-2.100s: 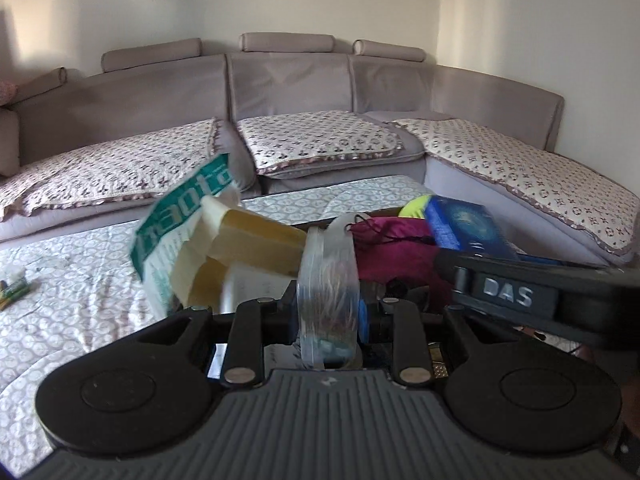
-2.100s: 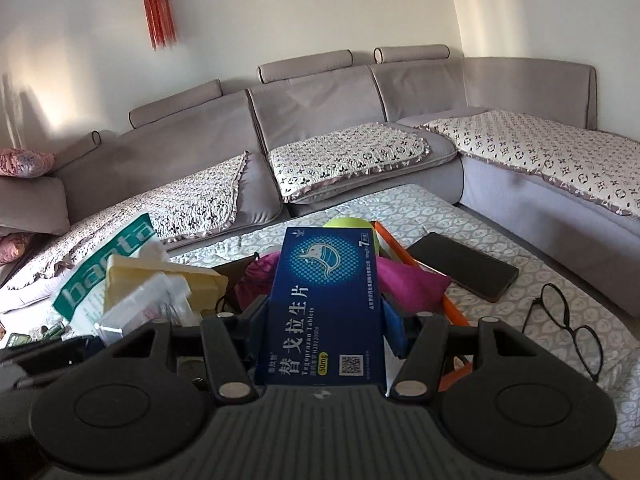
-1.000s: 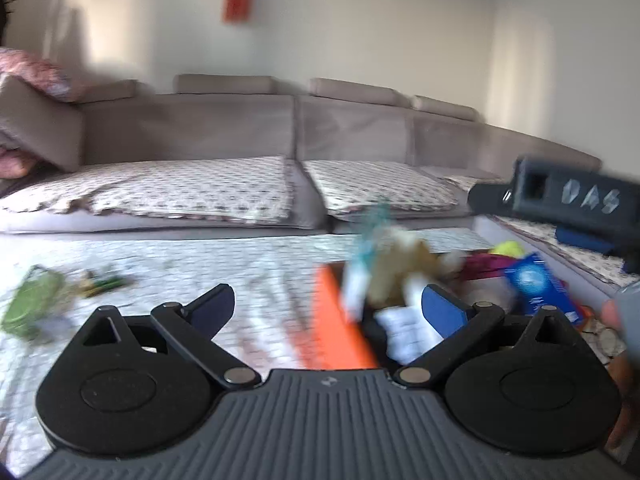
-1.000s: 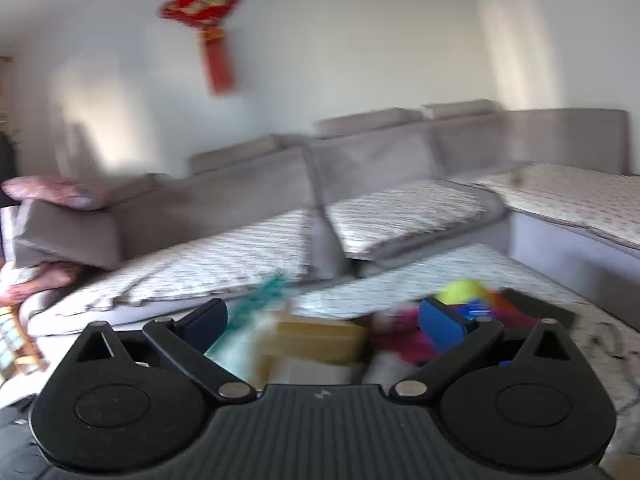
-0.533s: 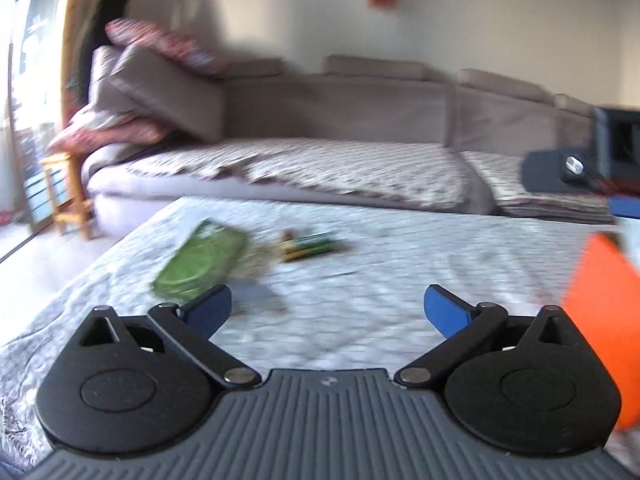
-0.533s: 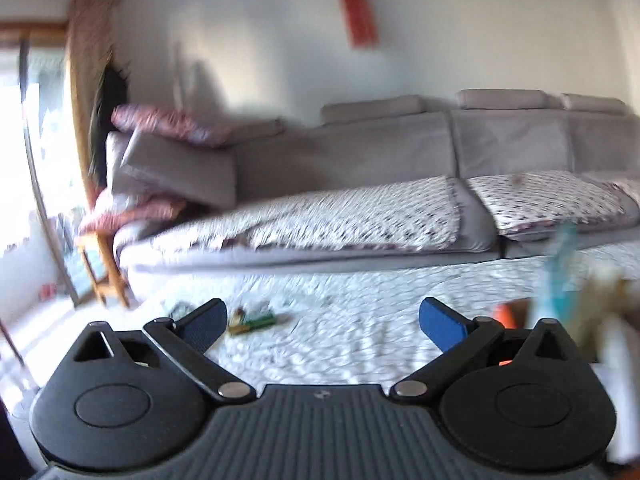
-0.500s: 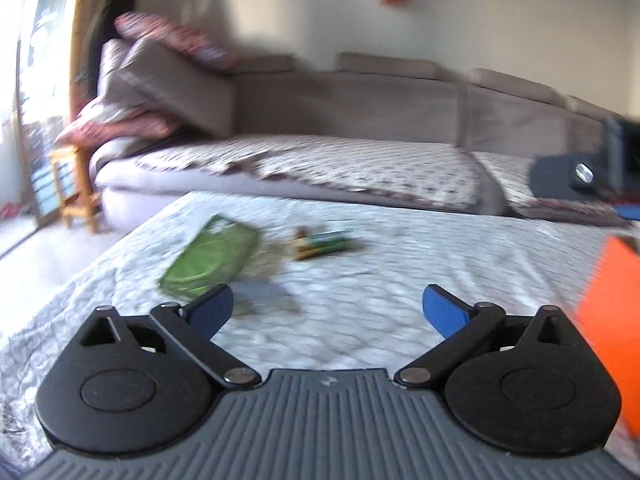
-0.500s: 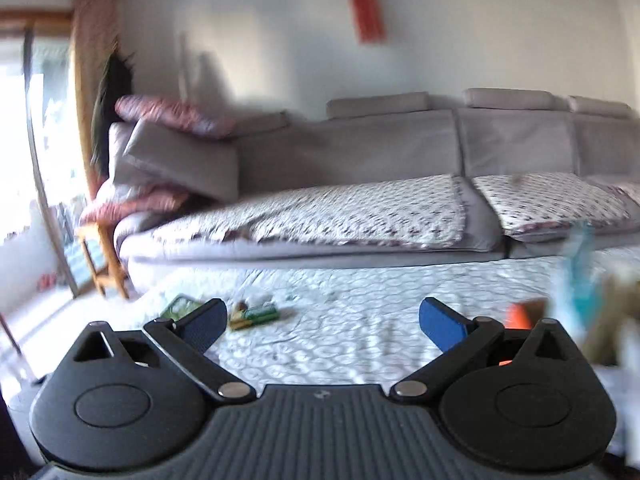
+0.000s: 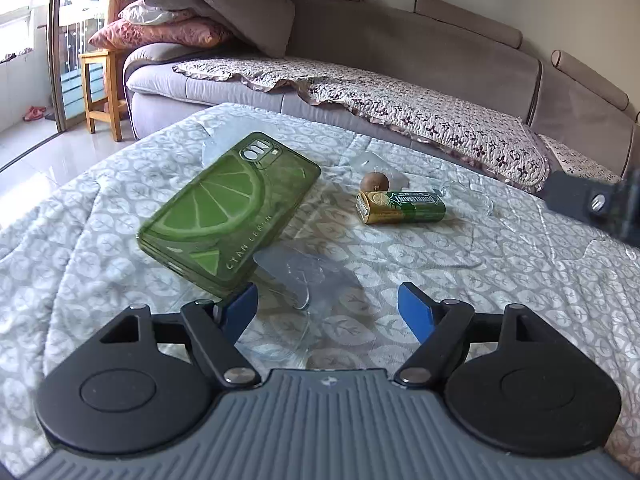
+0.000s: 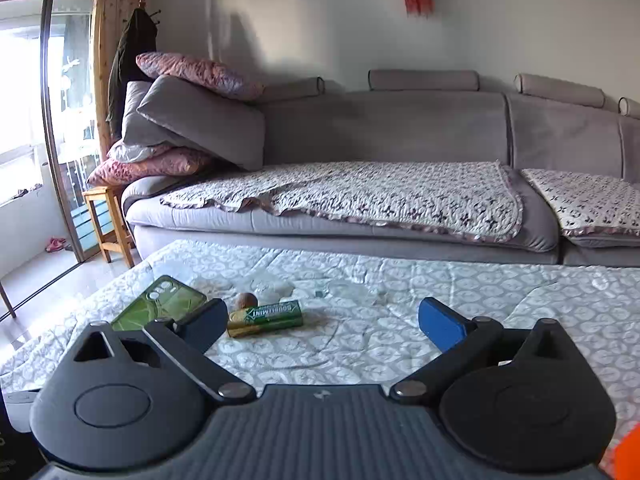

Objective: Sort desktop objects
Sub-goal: 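Return both tools to the bed, then grasp the green Doublemint pack with the right tool while the left tool grasps a clear plastic sheet, then carry the gum pack and plastic sheet to the orange bin and release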

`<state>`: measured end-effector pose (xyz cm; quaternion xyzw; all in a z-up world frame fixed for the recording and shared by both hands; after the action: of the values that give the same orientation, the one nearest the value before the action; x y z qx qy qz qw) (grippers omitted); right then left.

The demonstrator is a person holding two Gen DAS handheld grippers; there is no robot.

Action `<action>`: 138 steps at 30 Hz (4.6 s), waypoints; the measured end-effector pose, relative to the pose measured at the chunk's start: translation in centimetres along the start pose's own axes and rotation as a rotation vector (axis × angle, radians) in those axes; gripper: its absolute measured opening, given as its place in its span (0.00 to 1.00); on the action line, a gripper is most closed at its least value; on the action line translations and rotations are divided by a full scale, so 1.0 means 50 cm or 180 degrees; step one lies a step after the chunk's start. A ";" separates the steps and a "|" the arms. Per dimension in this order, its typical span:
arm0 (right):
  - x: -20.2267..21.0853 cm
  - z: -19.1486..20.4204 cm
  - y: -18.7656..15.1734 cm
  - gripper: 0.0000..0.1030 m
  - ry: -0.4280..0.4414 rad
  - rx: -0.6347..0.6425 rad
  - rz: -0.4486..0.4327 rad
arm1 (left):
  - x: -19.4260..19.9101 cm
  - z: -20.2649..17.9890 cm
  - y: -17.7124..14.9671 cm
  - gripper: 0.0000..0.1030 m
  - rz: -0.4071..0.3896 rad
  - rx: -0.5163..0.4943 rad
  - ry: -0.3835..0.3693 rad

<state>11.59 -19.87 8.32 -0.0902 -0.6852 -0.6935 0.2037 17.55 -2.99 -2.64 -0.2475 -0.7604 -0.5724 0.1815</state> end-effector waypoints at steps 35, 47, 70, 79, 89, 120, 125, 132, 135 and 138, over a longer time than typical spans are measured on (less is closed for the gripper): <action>-0.261 0.162 0.004 1.00 0.0660 0.0892 0.0890 | -0.020 0.038 0.005 0.73 -0.0053 -0.0112 -0.0094; -0.248 0.139 -0.025 0.78 0.0584 0.0860 0.1113 | -0.020 0.039 0.010 0.11 0.0019 -0.0068 -0.0200; -0.133 0.055 0.046 0.78 0.0269 0.0440 0.0703 | 0.062 -0.051 0.000 0.06 -0.0313 -0.0561 -0.0664; -0.058 0.011 0.066 0.78 0.0139 0.0383 0.0608 | 0.105 -0.100 -0.042 0.06 -0.0318 -0.0892 -0.0906; 0.046 -0.018 0.077 0.78 0.0094 0.0303 0.0492 | 0.133 -0.146 -0.086 0.06 -0.0216 -0.1283 -0.0921; 0.420 -0.409 0.057 0.78 -0.0830 -0.0186 0.0067 | 0.421 -0.436 -0.094 0.06 -0.0511 -0.1551 -0.1455; 0.468 -0.538 0.010 0.78 -0.1261 -0.0387 0.0202 | 0.450 -0.536 -0.135 0.06 -0.0417 -0.1609 -0.1690; 0.443 -0.602 -0.020 0.78 -0.1423 -0.0418 0.0237 | 0.387 -0.610 -0.123 0.07 -0.0281 -0.1615 -0.1974; 0.428 -0.629 -0.031 0.78 -0.1475 -0.0377 0.0222 | 0.350 -0.624 -0.116 0.07 -0.0171 -0.1587 -0.2004; 0.429 -0.673 -0.048 0.78 -0.1486 -0.0500 0.0234 | 0.327 -0.637 -0.111 0.07 -0.0127 -0.1583 -0.1970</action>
<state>-3.55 -56.52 13.30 -0.2883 -0.6540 -0.6971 0.0573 0.80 -32.07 11.05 -0.4299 -0.6220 -0.6408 -0.1329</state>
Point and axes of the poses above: each gripper's, at about its wrist camera, not at the fingertips, and x roughly against the way its jaws point, z to its left, y to its top, the point moved 7 cm from there along -x, roughly the way its jaws point, and after that the axes turned 11 degrees about -y, right-handed, at the moved point
